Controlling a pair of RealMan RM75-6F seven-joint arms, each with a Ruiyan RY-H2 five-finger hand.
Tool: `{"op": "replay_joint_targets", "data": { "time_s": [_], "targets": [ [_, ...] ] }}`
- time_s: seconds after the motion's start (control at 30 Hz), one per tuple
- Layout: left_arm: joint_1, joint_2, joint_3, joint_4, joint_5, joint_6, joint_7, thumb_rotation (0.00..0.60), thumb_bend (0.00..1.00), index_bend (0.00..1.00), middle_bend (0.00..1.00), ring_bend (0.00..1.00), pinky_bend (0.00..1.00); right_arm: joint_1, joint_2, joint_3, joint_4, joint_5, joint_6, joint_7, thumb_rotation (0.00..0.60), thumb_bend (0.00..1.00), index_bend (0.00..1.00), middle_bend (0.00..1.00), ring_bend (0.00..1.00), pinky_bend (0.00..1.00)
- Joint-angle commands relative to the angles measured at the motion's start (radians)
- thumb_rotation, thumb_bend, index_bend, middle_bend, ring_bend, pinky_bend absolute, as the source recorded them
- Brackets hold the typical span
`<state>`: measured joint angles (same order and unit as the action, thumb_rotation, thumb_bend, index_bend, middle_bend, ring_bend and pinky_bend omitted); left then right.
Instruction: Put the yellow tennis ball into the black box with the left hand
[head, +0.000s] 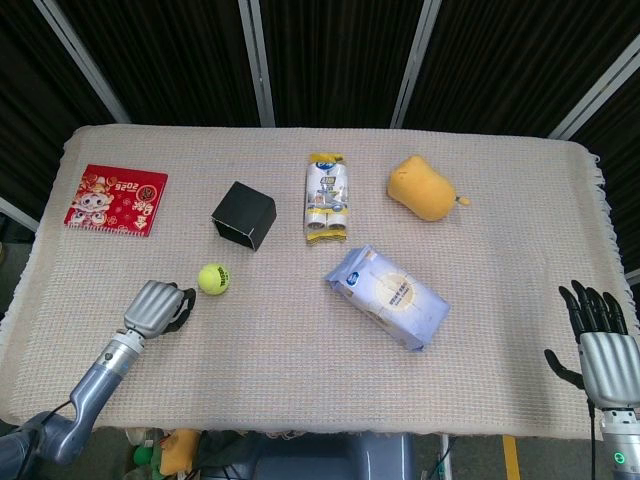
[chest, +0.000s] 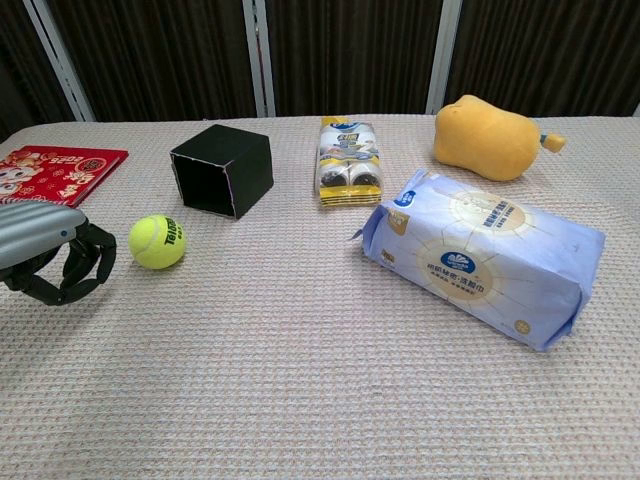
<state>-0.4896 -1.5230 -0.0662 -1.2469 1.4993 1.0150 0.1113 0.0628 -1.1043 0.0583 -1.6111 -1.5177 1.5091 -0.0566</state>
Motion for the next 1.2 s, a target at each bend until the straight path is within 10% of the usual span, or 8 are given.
{"op": "replay_joint_targets", "data": {
  "time_s": [0.03, 1.2],
  "targets": [
    [-0.011, -0.009, 0.000, 0.006, -0.007, -0.013, 0.003, 0.600, 0.46, 0.53, 0.70, 0.55, 0.72, -0.002, 0.003, 0.000, 0.001, -0.002, 0.004, 0.006, 0.600, 0.29, 0.00, 0.00, 0.00, 0.00],
    [-0.167, -0.149, -0.048, 0.234, -0.031, -0.084, -0.183, 0.600, 0.46, 0.37, 0.50, 0.41, 0.57, -0.005, 0.018, 0.002, 0.008, -0.013, 0.010, 0.050, 0.600, 0.29, 0.00, 0.00, 0.00, 0.00]
  ]
}}
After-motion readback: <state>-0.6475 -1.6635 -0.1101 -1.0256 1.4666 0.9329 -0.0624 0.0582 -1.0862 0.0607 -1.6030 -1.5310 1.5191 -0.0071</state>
